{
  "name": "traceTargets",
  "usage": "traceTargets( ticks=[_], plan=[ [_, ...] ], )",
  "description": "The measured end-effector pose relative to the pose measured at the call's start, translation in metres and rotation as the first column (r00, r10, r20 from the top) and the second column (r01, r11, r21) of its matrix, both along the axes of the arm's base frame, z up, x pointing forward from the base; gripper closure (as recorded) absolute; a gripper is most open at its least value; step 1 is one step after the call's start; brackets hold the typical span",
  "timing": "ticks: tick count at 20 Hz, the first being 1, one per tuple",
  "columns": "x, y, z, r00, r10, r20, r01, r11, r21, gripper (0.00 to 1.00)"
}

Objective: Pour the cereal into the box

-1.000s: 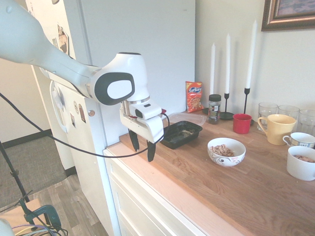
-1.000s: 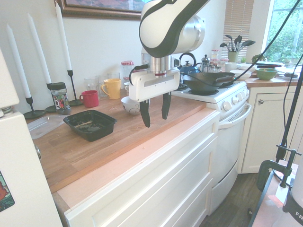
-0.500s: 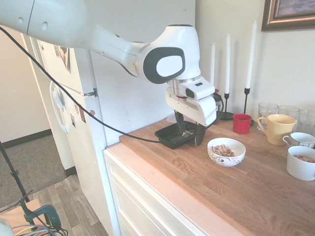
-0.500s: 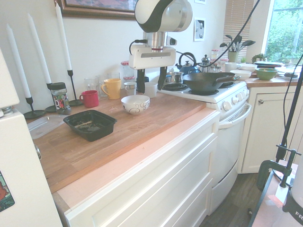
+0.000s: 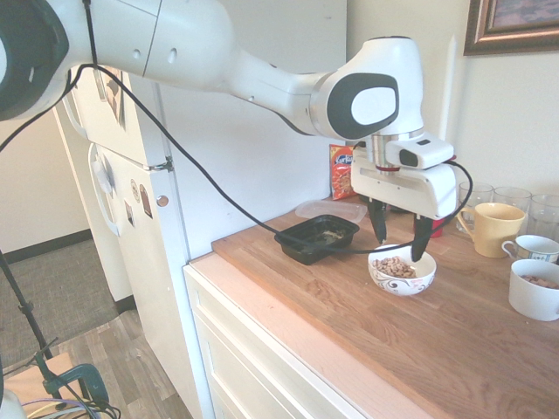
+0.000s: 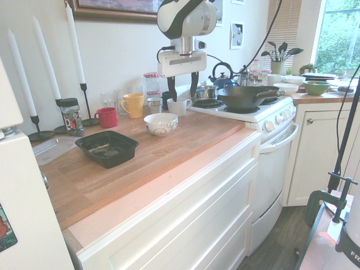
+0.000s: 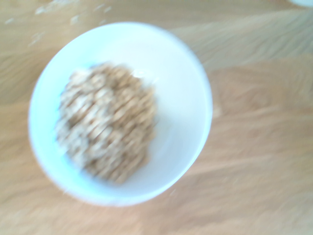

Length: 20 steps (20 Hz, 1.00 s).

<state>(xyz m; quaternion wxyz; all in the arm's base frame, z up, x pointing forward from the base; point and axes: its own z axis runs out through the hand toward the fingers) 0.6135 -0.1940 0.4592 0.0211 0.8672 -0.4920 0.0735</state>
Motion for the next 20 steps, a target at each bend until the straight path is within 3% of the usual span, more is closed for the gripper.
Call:
traceTargets(
  ticks=[12, 20],
  plan=[
    [0.065, -0.026, -0.061, 0.998, -0.062, -0.028, 0.064, 0.995, 0.072, 0.00],
    [0.079, -0.032, -0.097, 0.994, -0.086, -0.067, 0.093, 0.990, 0.103, 0.00]
  ],
)
